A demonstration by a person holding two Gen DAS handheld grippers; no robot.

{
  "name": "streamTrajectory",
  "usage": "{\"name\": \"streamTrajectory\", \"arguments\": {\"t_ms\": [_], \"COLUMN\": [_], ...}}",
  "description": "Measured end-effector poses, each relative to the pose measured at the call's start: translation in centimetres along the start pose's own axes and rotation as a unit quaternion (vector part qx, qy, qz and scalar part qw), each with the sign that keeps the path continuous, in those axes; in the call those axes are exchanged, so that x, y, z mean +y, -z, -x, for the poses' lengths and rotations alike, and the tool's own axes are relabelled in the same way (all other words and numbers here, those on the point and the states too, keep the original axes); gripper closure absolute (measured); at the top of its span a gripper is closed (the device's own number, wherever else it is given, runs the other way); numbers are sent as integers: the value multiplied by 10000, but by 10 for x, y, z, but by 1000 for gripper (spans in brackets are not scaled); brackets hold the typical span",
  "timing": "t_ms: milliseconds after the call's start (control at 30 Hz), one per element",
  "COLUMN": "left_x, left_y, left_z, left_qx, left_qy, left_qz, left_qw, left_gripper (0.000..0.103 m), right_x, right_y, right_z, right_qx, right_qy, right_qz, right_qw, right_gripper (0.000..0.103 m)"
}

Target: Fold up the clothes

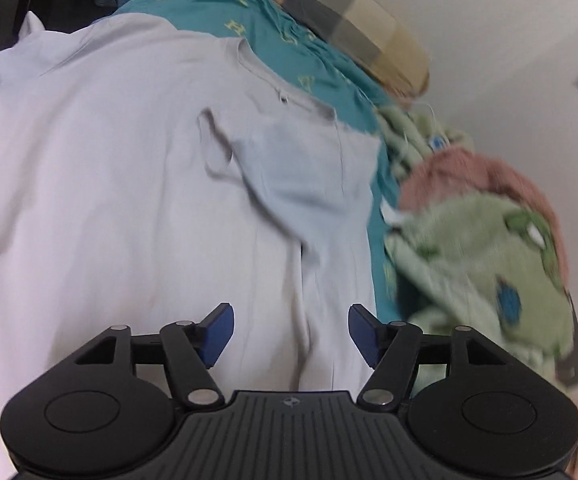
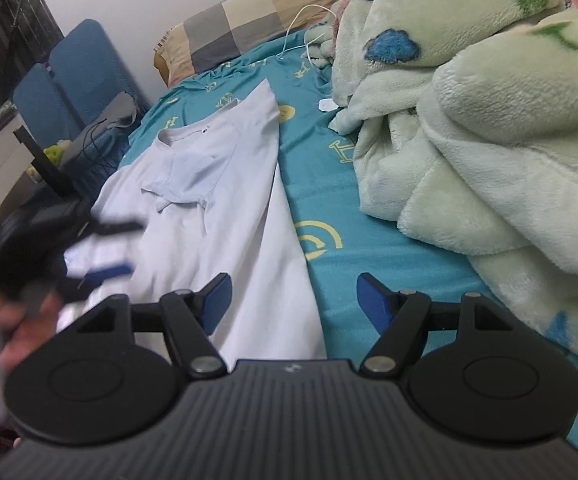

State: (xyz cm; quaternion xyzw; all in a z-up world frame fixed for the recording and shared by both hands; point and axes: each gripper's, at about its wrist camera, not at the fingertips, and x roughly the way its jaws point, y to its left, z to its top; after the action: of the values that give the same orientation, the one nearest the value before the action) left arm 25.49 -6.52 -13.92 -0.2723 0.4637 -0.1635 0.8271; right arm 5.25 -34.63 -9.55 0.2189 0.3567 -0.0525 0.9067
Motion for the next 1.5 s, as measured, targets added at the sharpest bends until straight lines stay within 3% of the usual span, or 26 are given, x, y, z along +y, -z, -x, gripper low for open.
{"name": "streamTrajectory", "arguments": {"t_ms": [133, 233, 333, 433, 533, 633, 800, 867, 1000, 1133, 1233, 1333, 1433, 1500], "left_x": [4, 7, 1, -3, -9, -14, 6, 14, 38, 68, 82, 85, 78, 66], "left_y": [-24, -35, -48, -61, -72, -77, -57, -55, -69, -90, -111, -129, -139, -147], "left_z": [-63, -90, -104, -114, -100, -90, -95, -89, -70, -60, -70, -88, -101, -108], "left_qx": [-164, -516, -921, -1114, -1373, -1346, -624, -522, -529, -832, -948, -907, -988, -935], "left_qy": [-48, 54, 11, -268, -237, -685, -736, -543, -75, 250, 269, 108, -36, -132], "left_qz": [454, 686, 596, 350, -4, -489, -622, -577, 38, 901, 1318, 1332, 1070, 708], "left_qw": [9988, 9963, 9940, 9928, 9902, 9873, 9934, 9955, 9986, 9921, 9864, 9869, 9893, 9930], "left_gripper": [36, 36, 45, 101, 100, 100, 98, 94, 60, 41, 41, 40, 50, 95], "right_x": [-4, -10, -15, -20, -23, -21, -20, -20, -15, -9, -10, -14, -13, -11], "right_y": [-1, -4, -6, -8, -8, -7, -6, -5, -4, -2, -2, -2, -1, 1], "right_z": [-13, -23, -35, -46, -50, -50, -49, -48, -44, -47, -53, -59, -66, -67], "right_qx": [58, 72, 123, 233, 264, 238, 290, 315, 333, 393, 468, 549, 621, 663], "right_qy": [52, 28, 15, 40, 5, 47, 89, 79, 17, 13, 76, 118, 157, 164], "right_qz": [-71, -212, -349, -470, -562, -479, -435, -445, -350, -181, -197, -293, -238, -200], "right_qw": [9999, 9997, 9993, 9986, 9981, 9986, 9986, 9985, 9988, 9991, 9987, 9980, 9977, 9975], "right_gripper": [32, 32, 32, 32, 32, 32, 32, 32, 32, 32, 32, 32, 32, 32]}}
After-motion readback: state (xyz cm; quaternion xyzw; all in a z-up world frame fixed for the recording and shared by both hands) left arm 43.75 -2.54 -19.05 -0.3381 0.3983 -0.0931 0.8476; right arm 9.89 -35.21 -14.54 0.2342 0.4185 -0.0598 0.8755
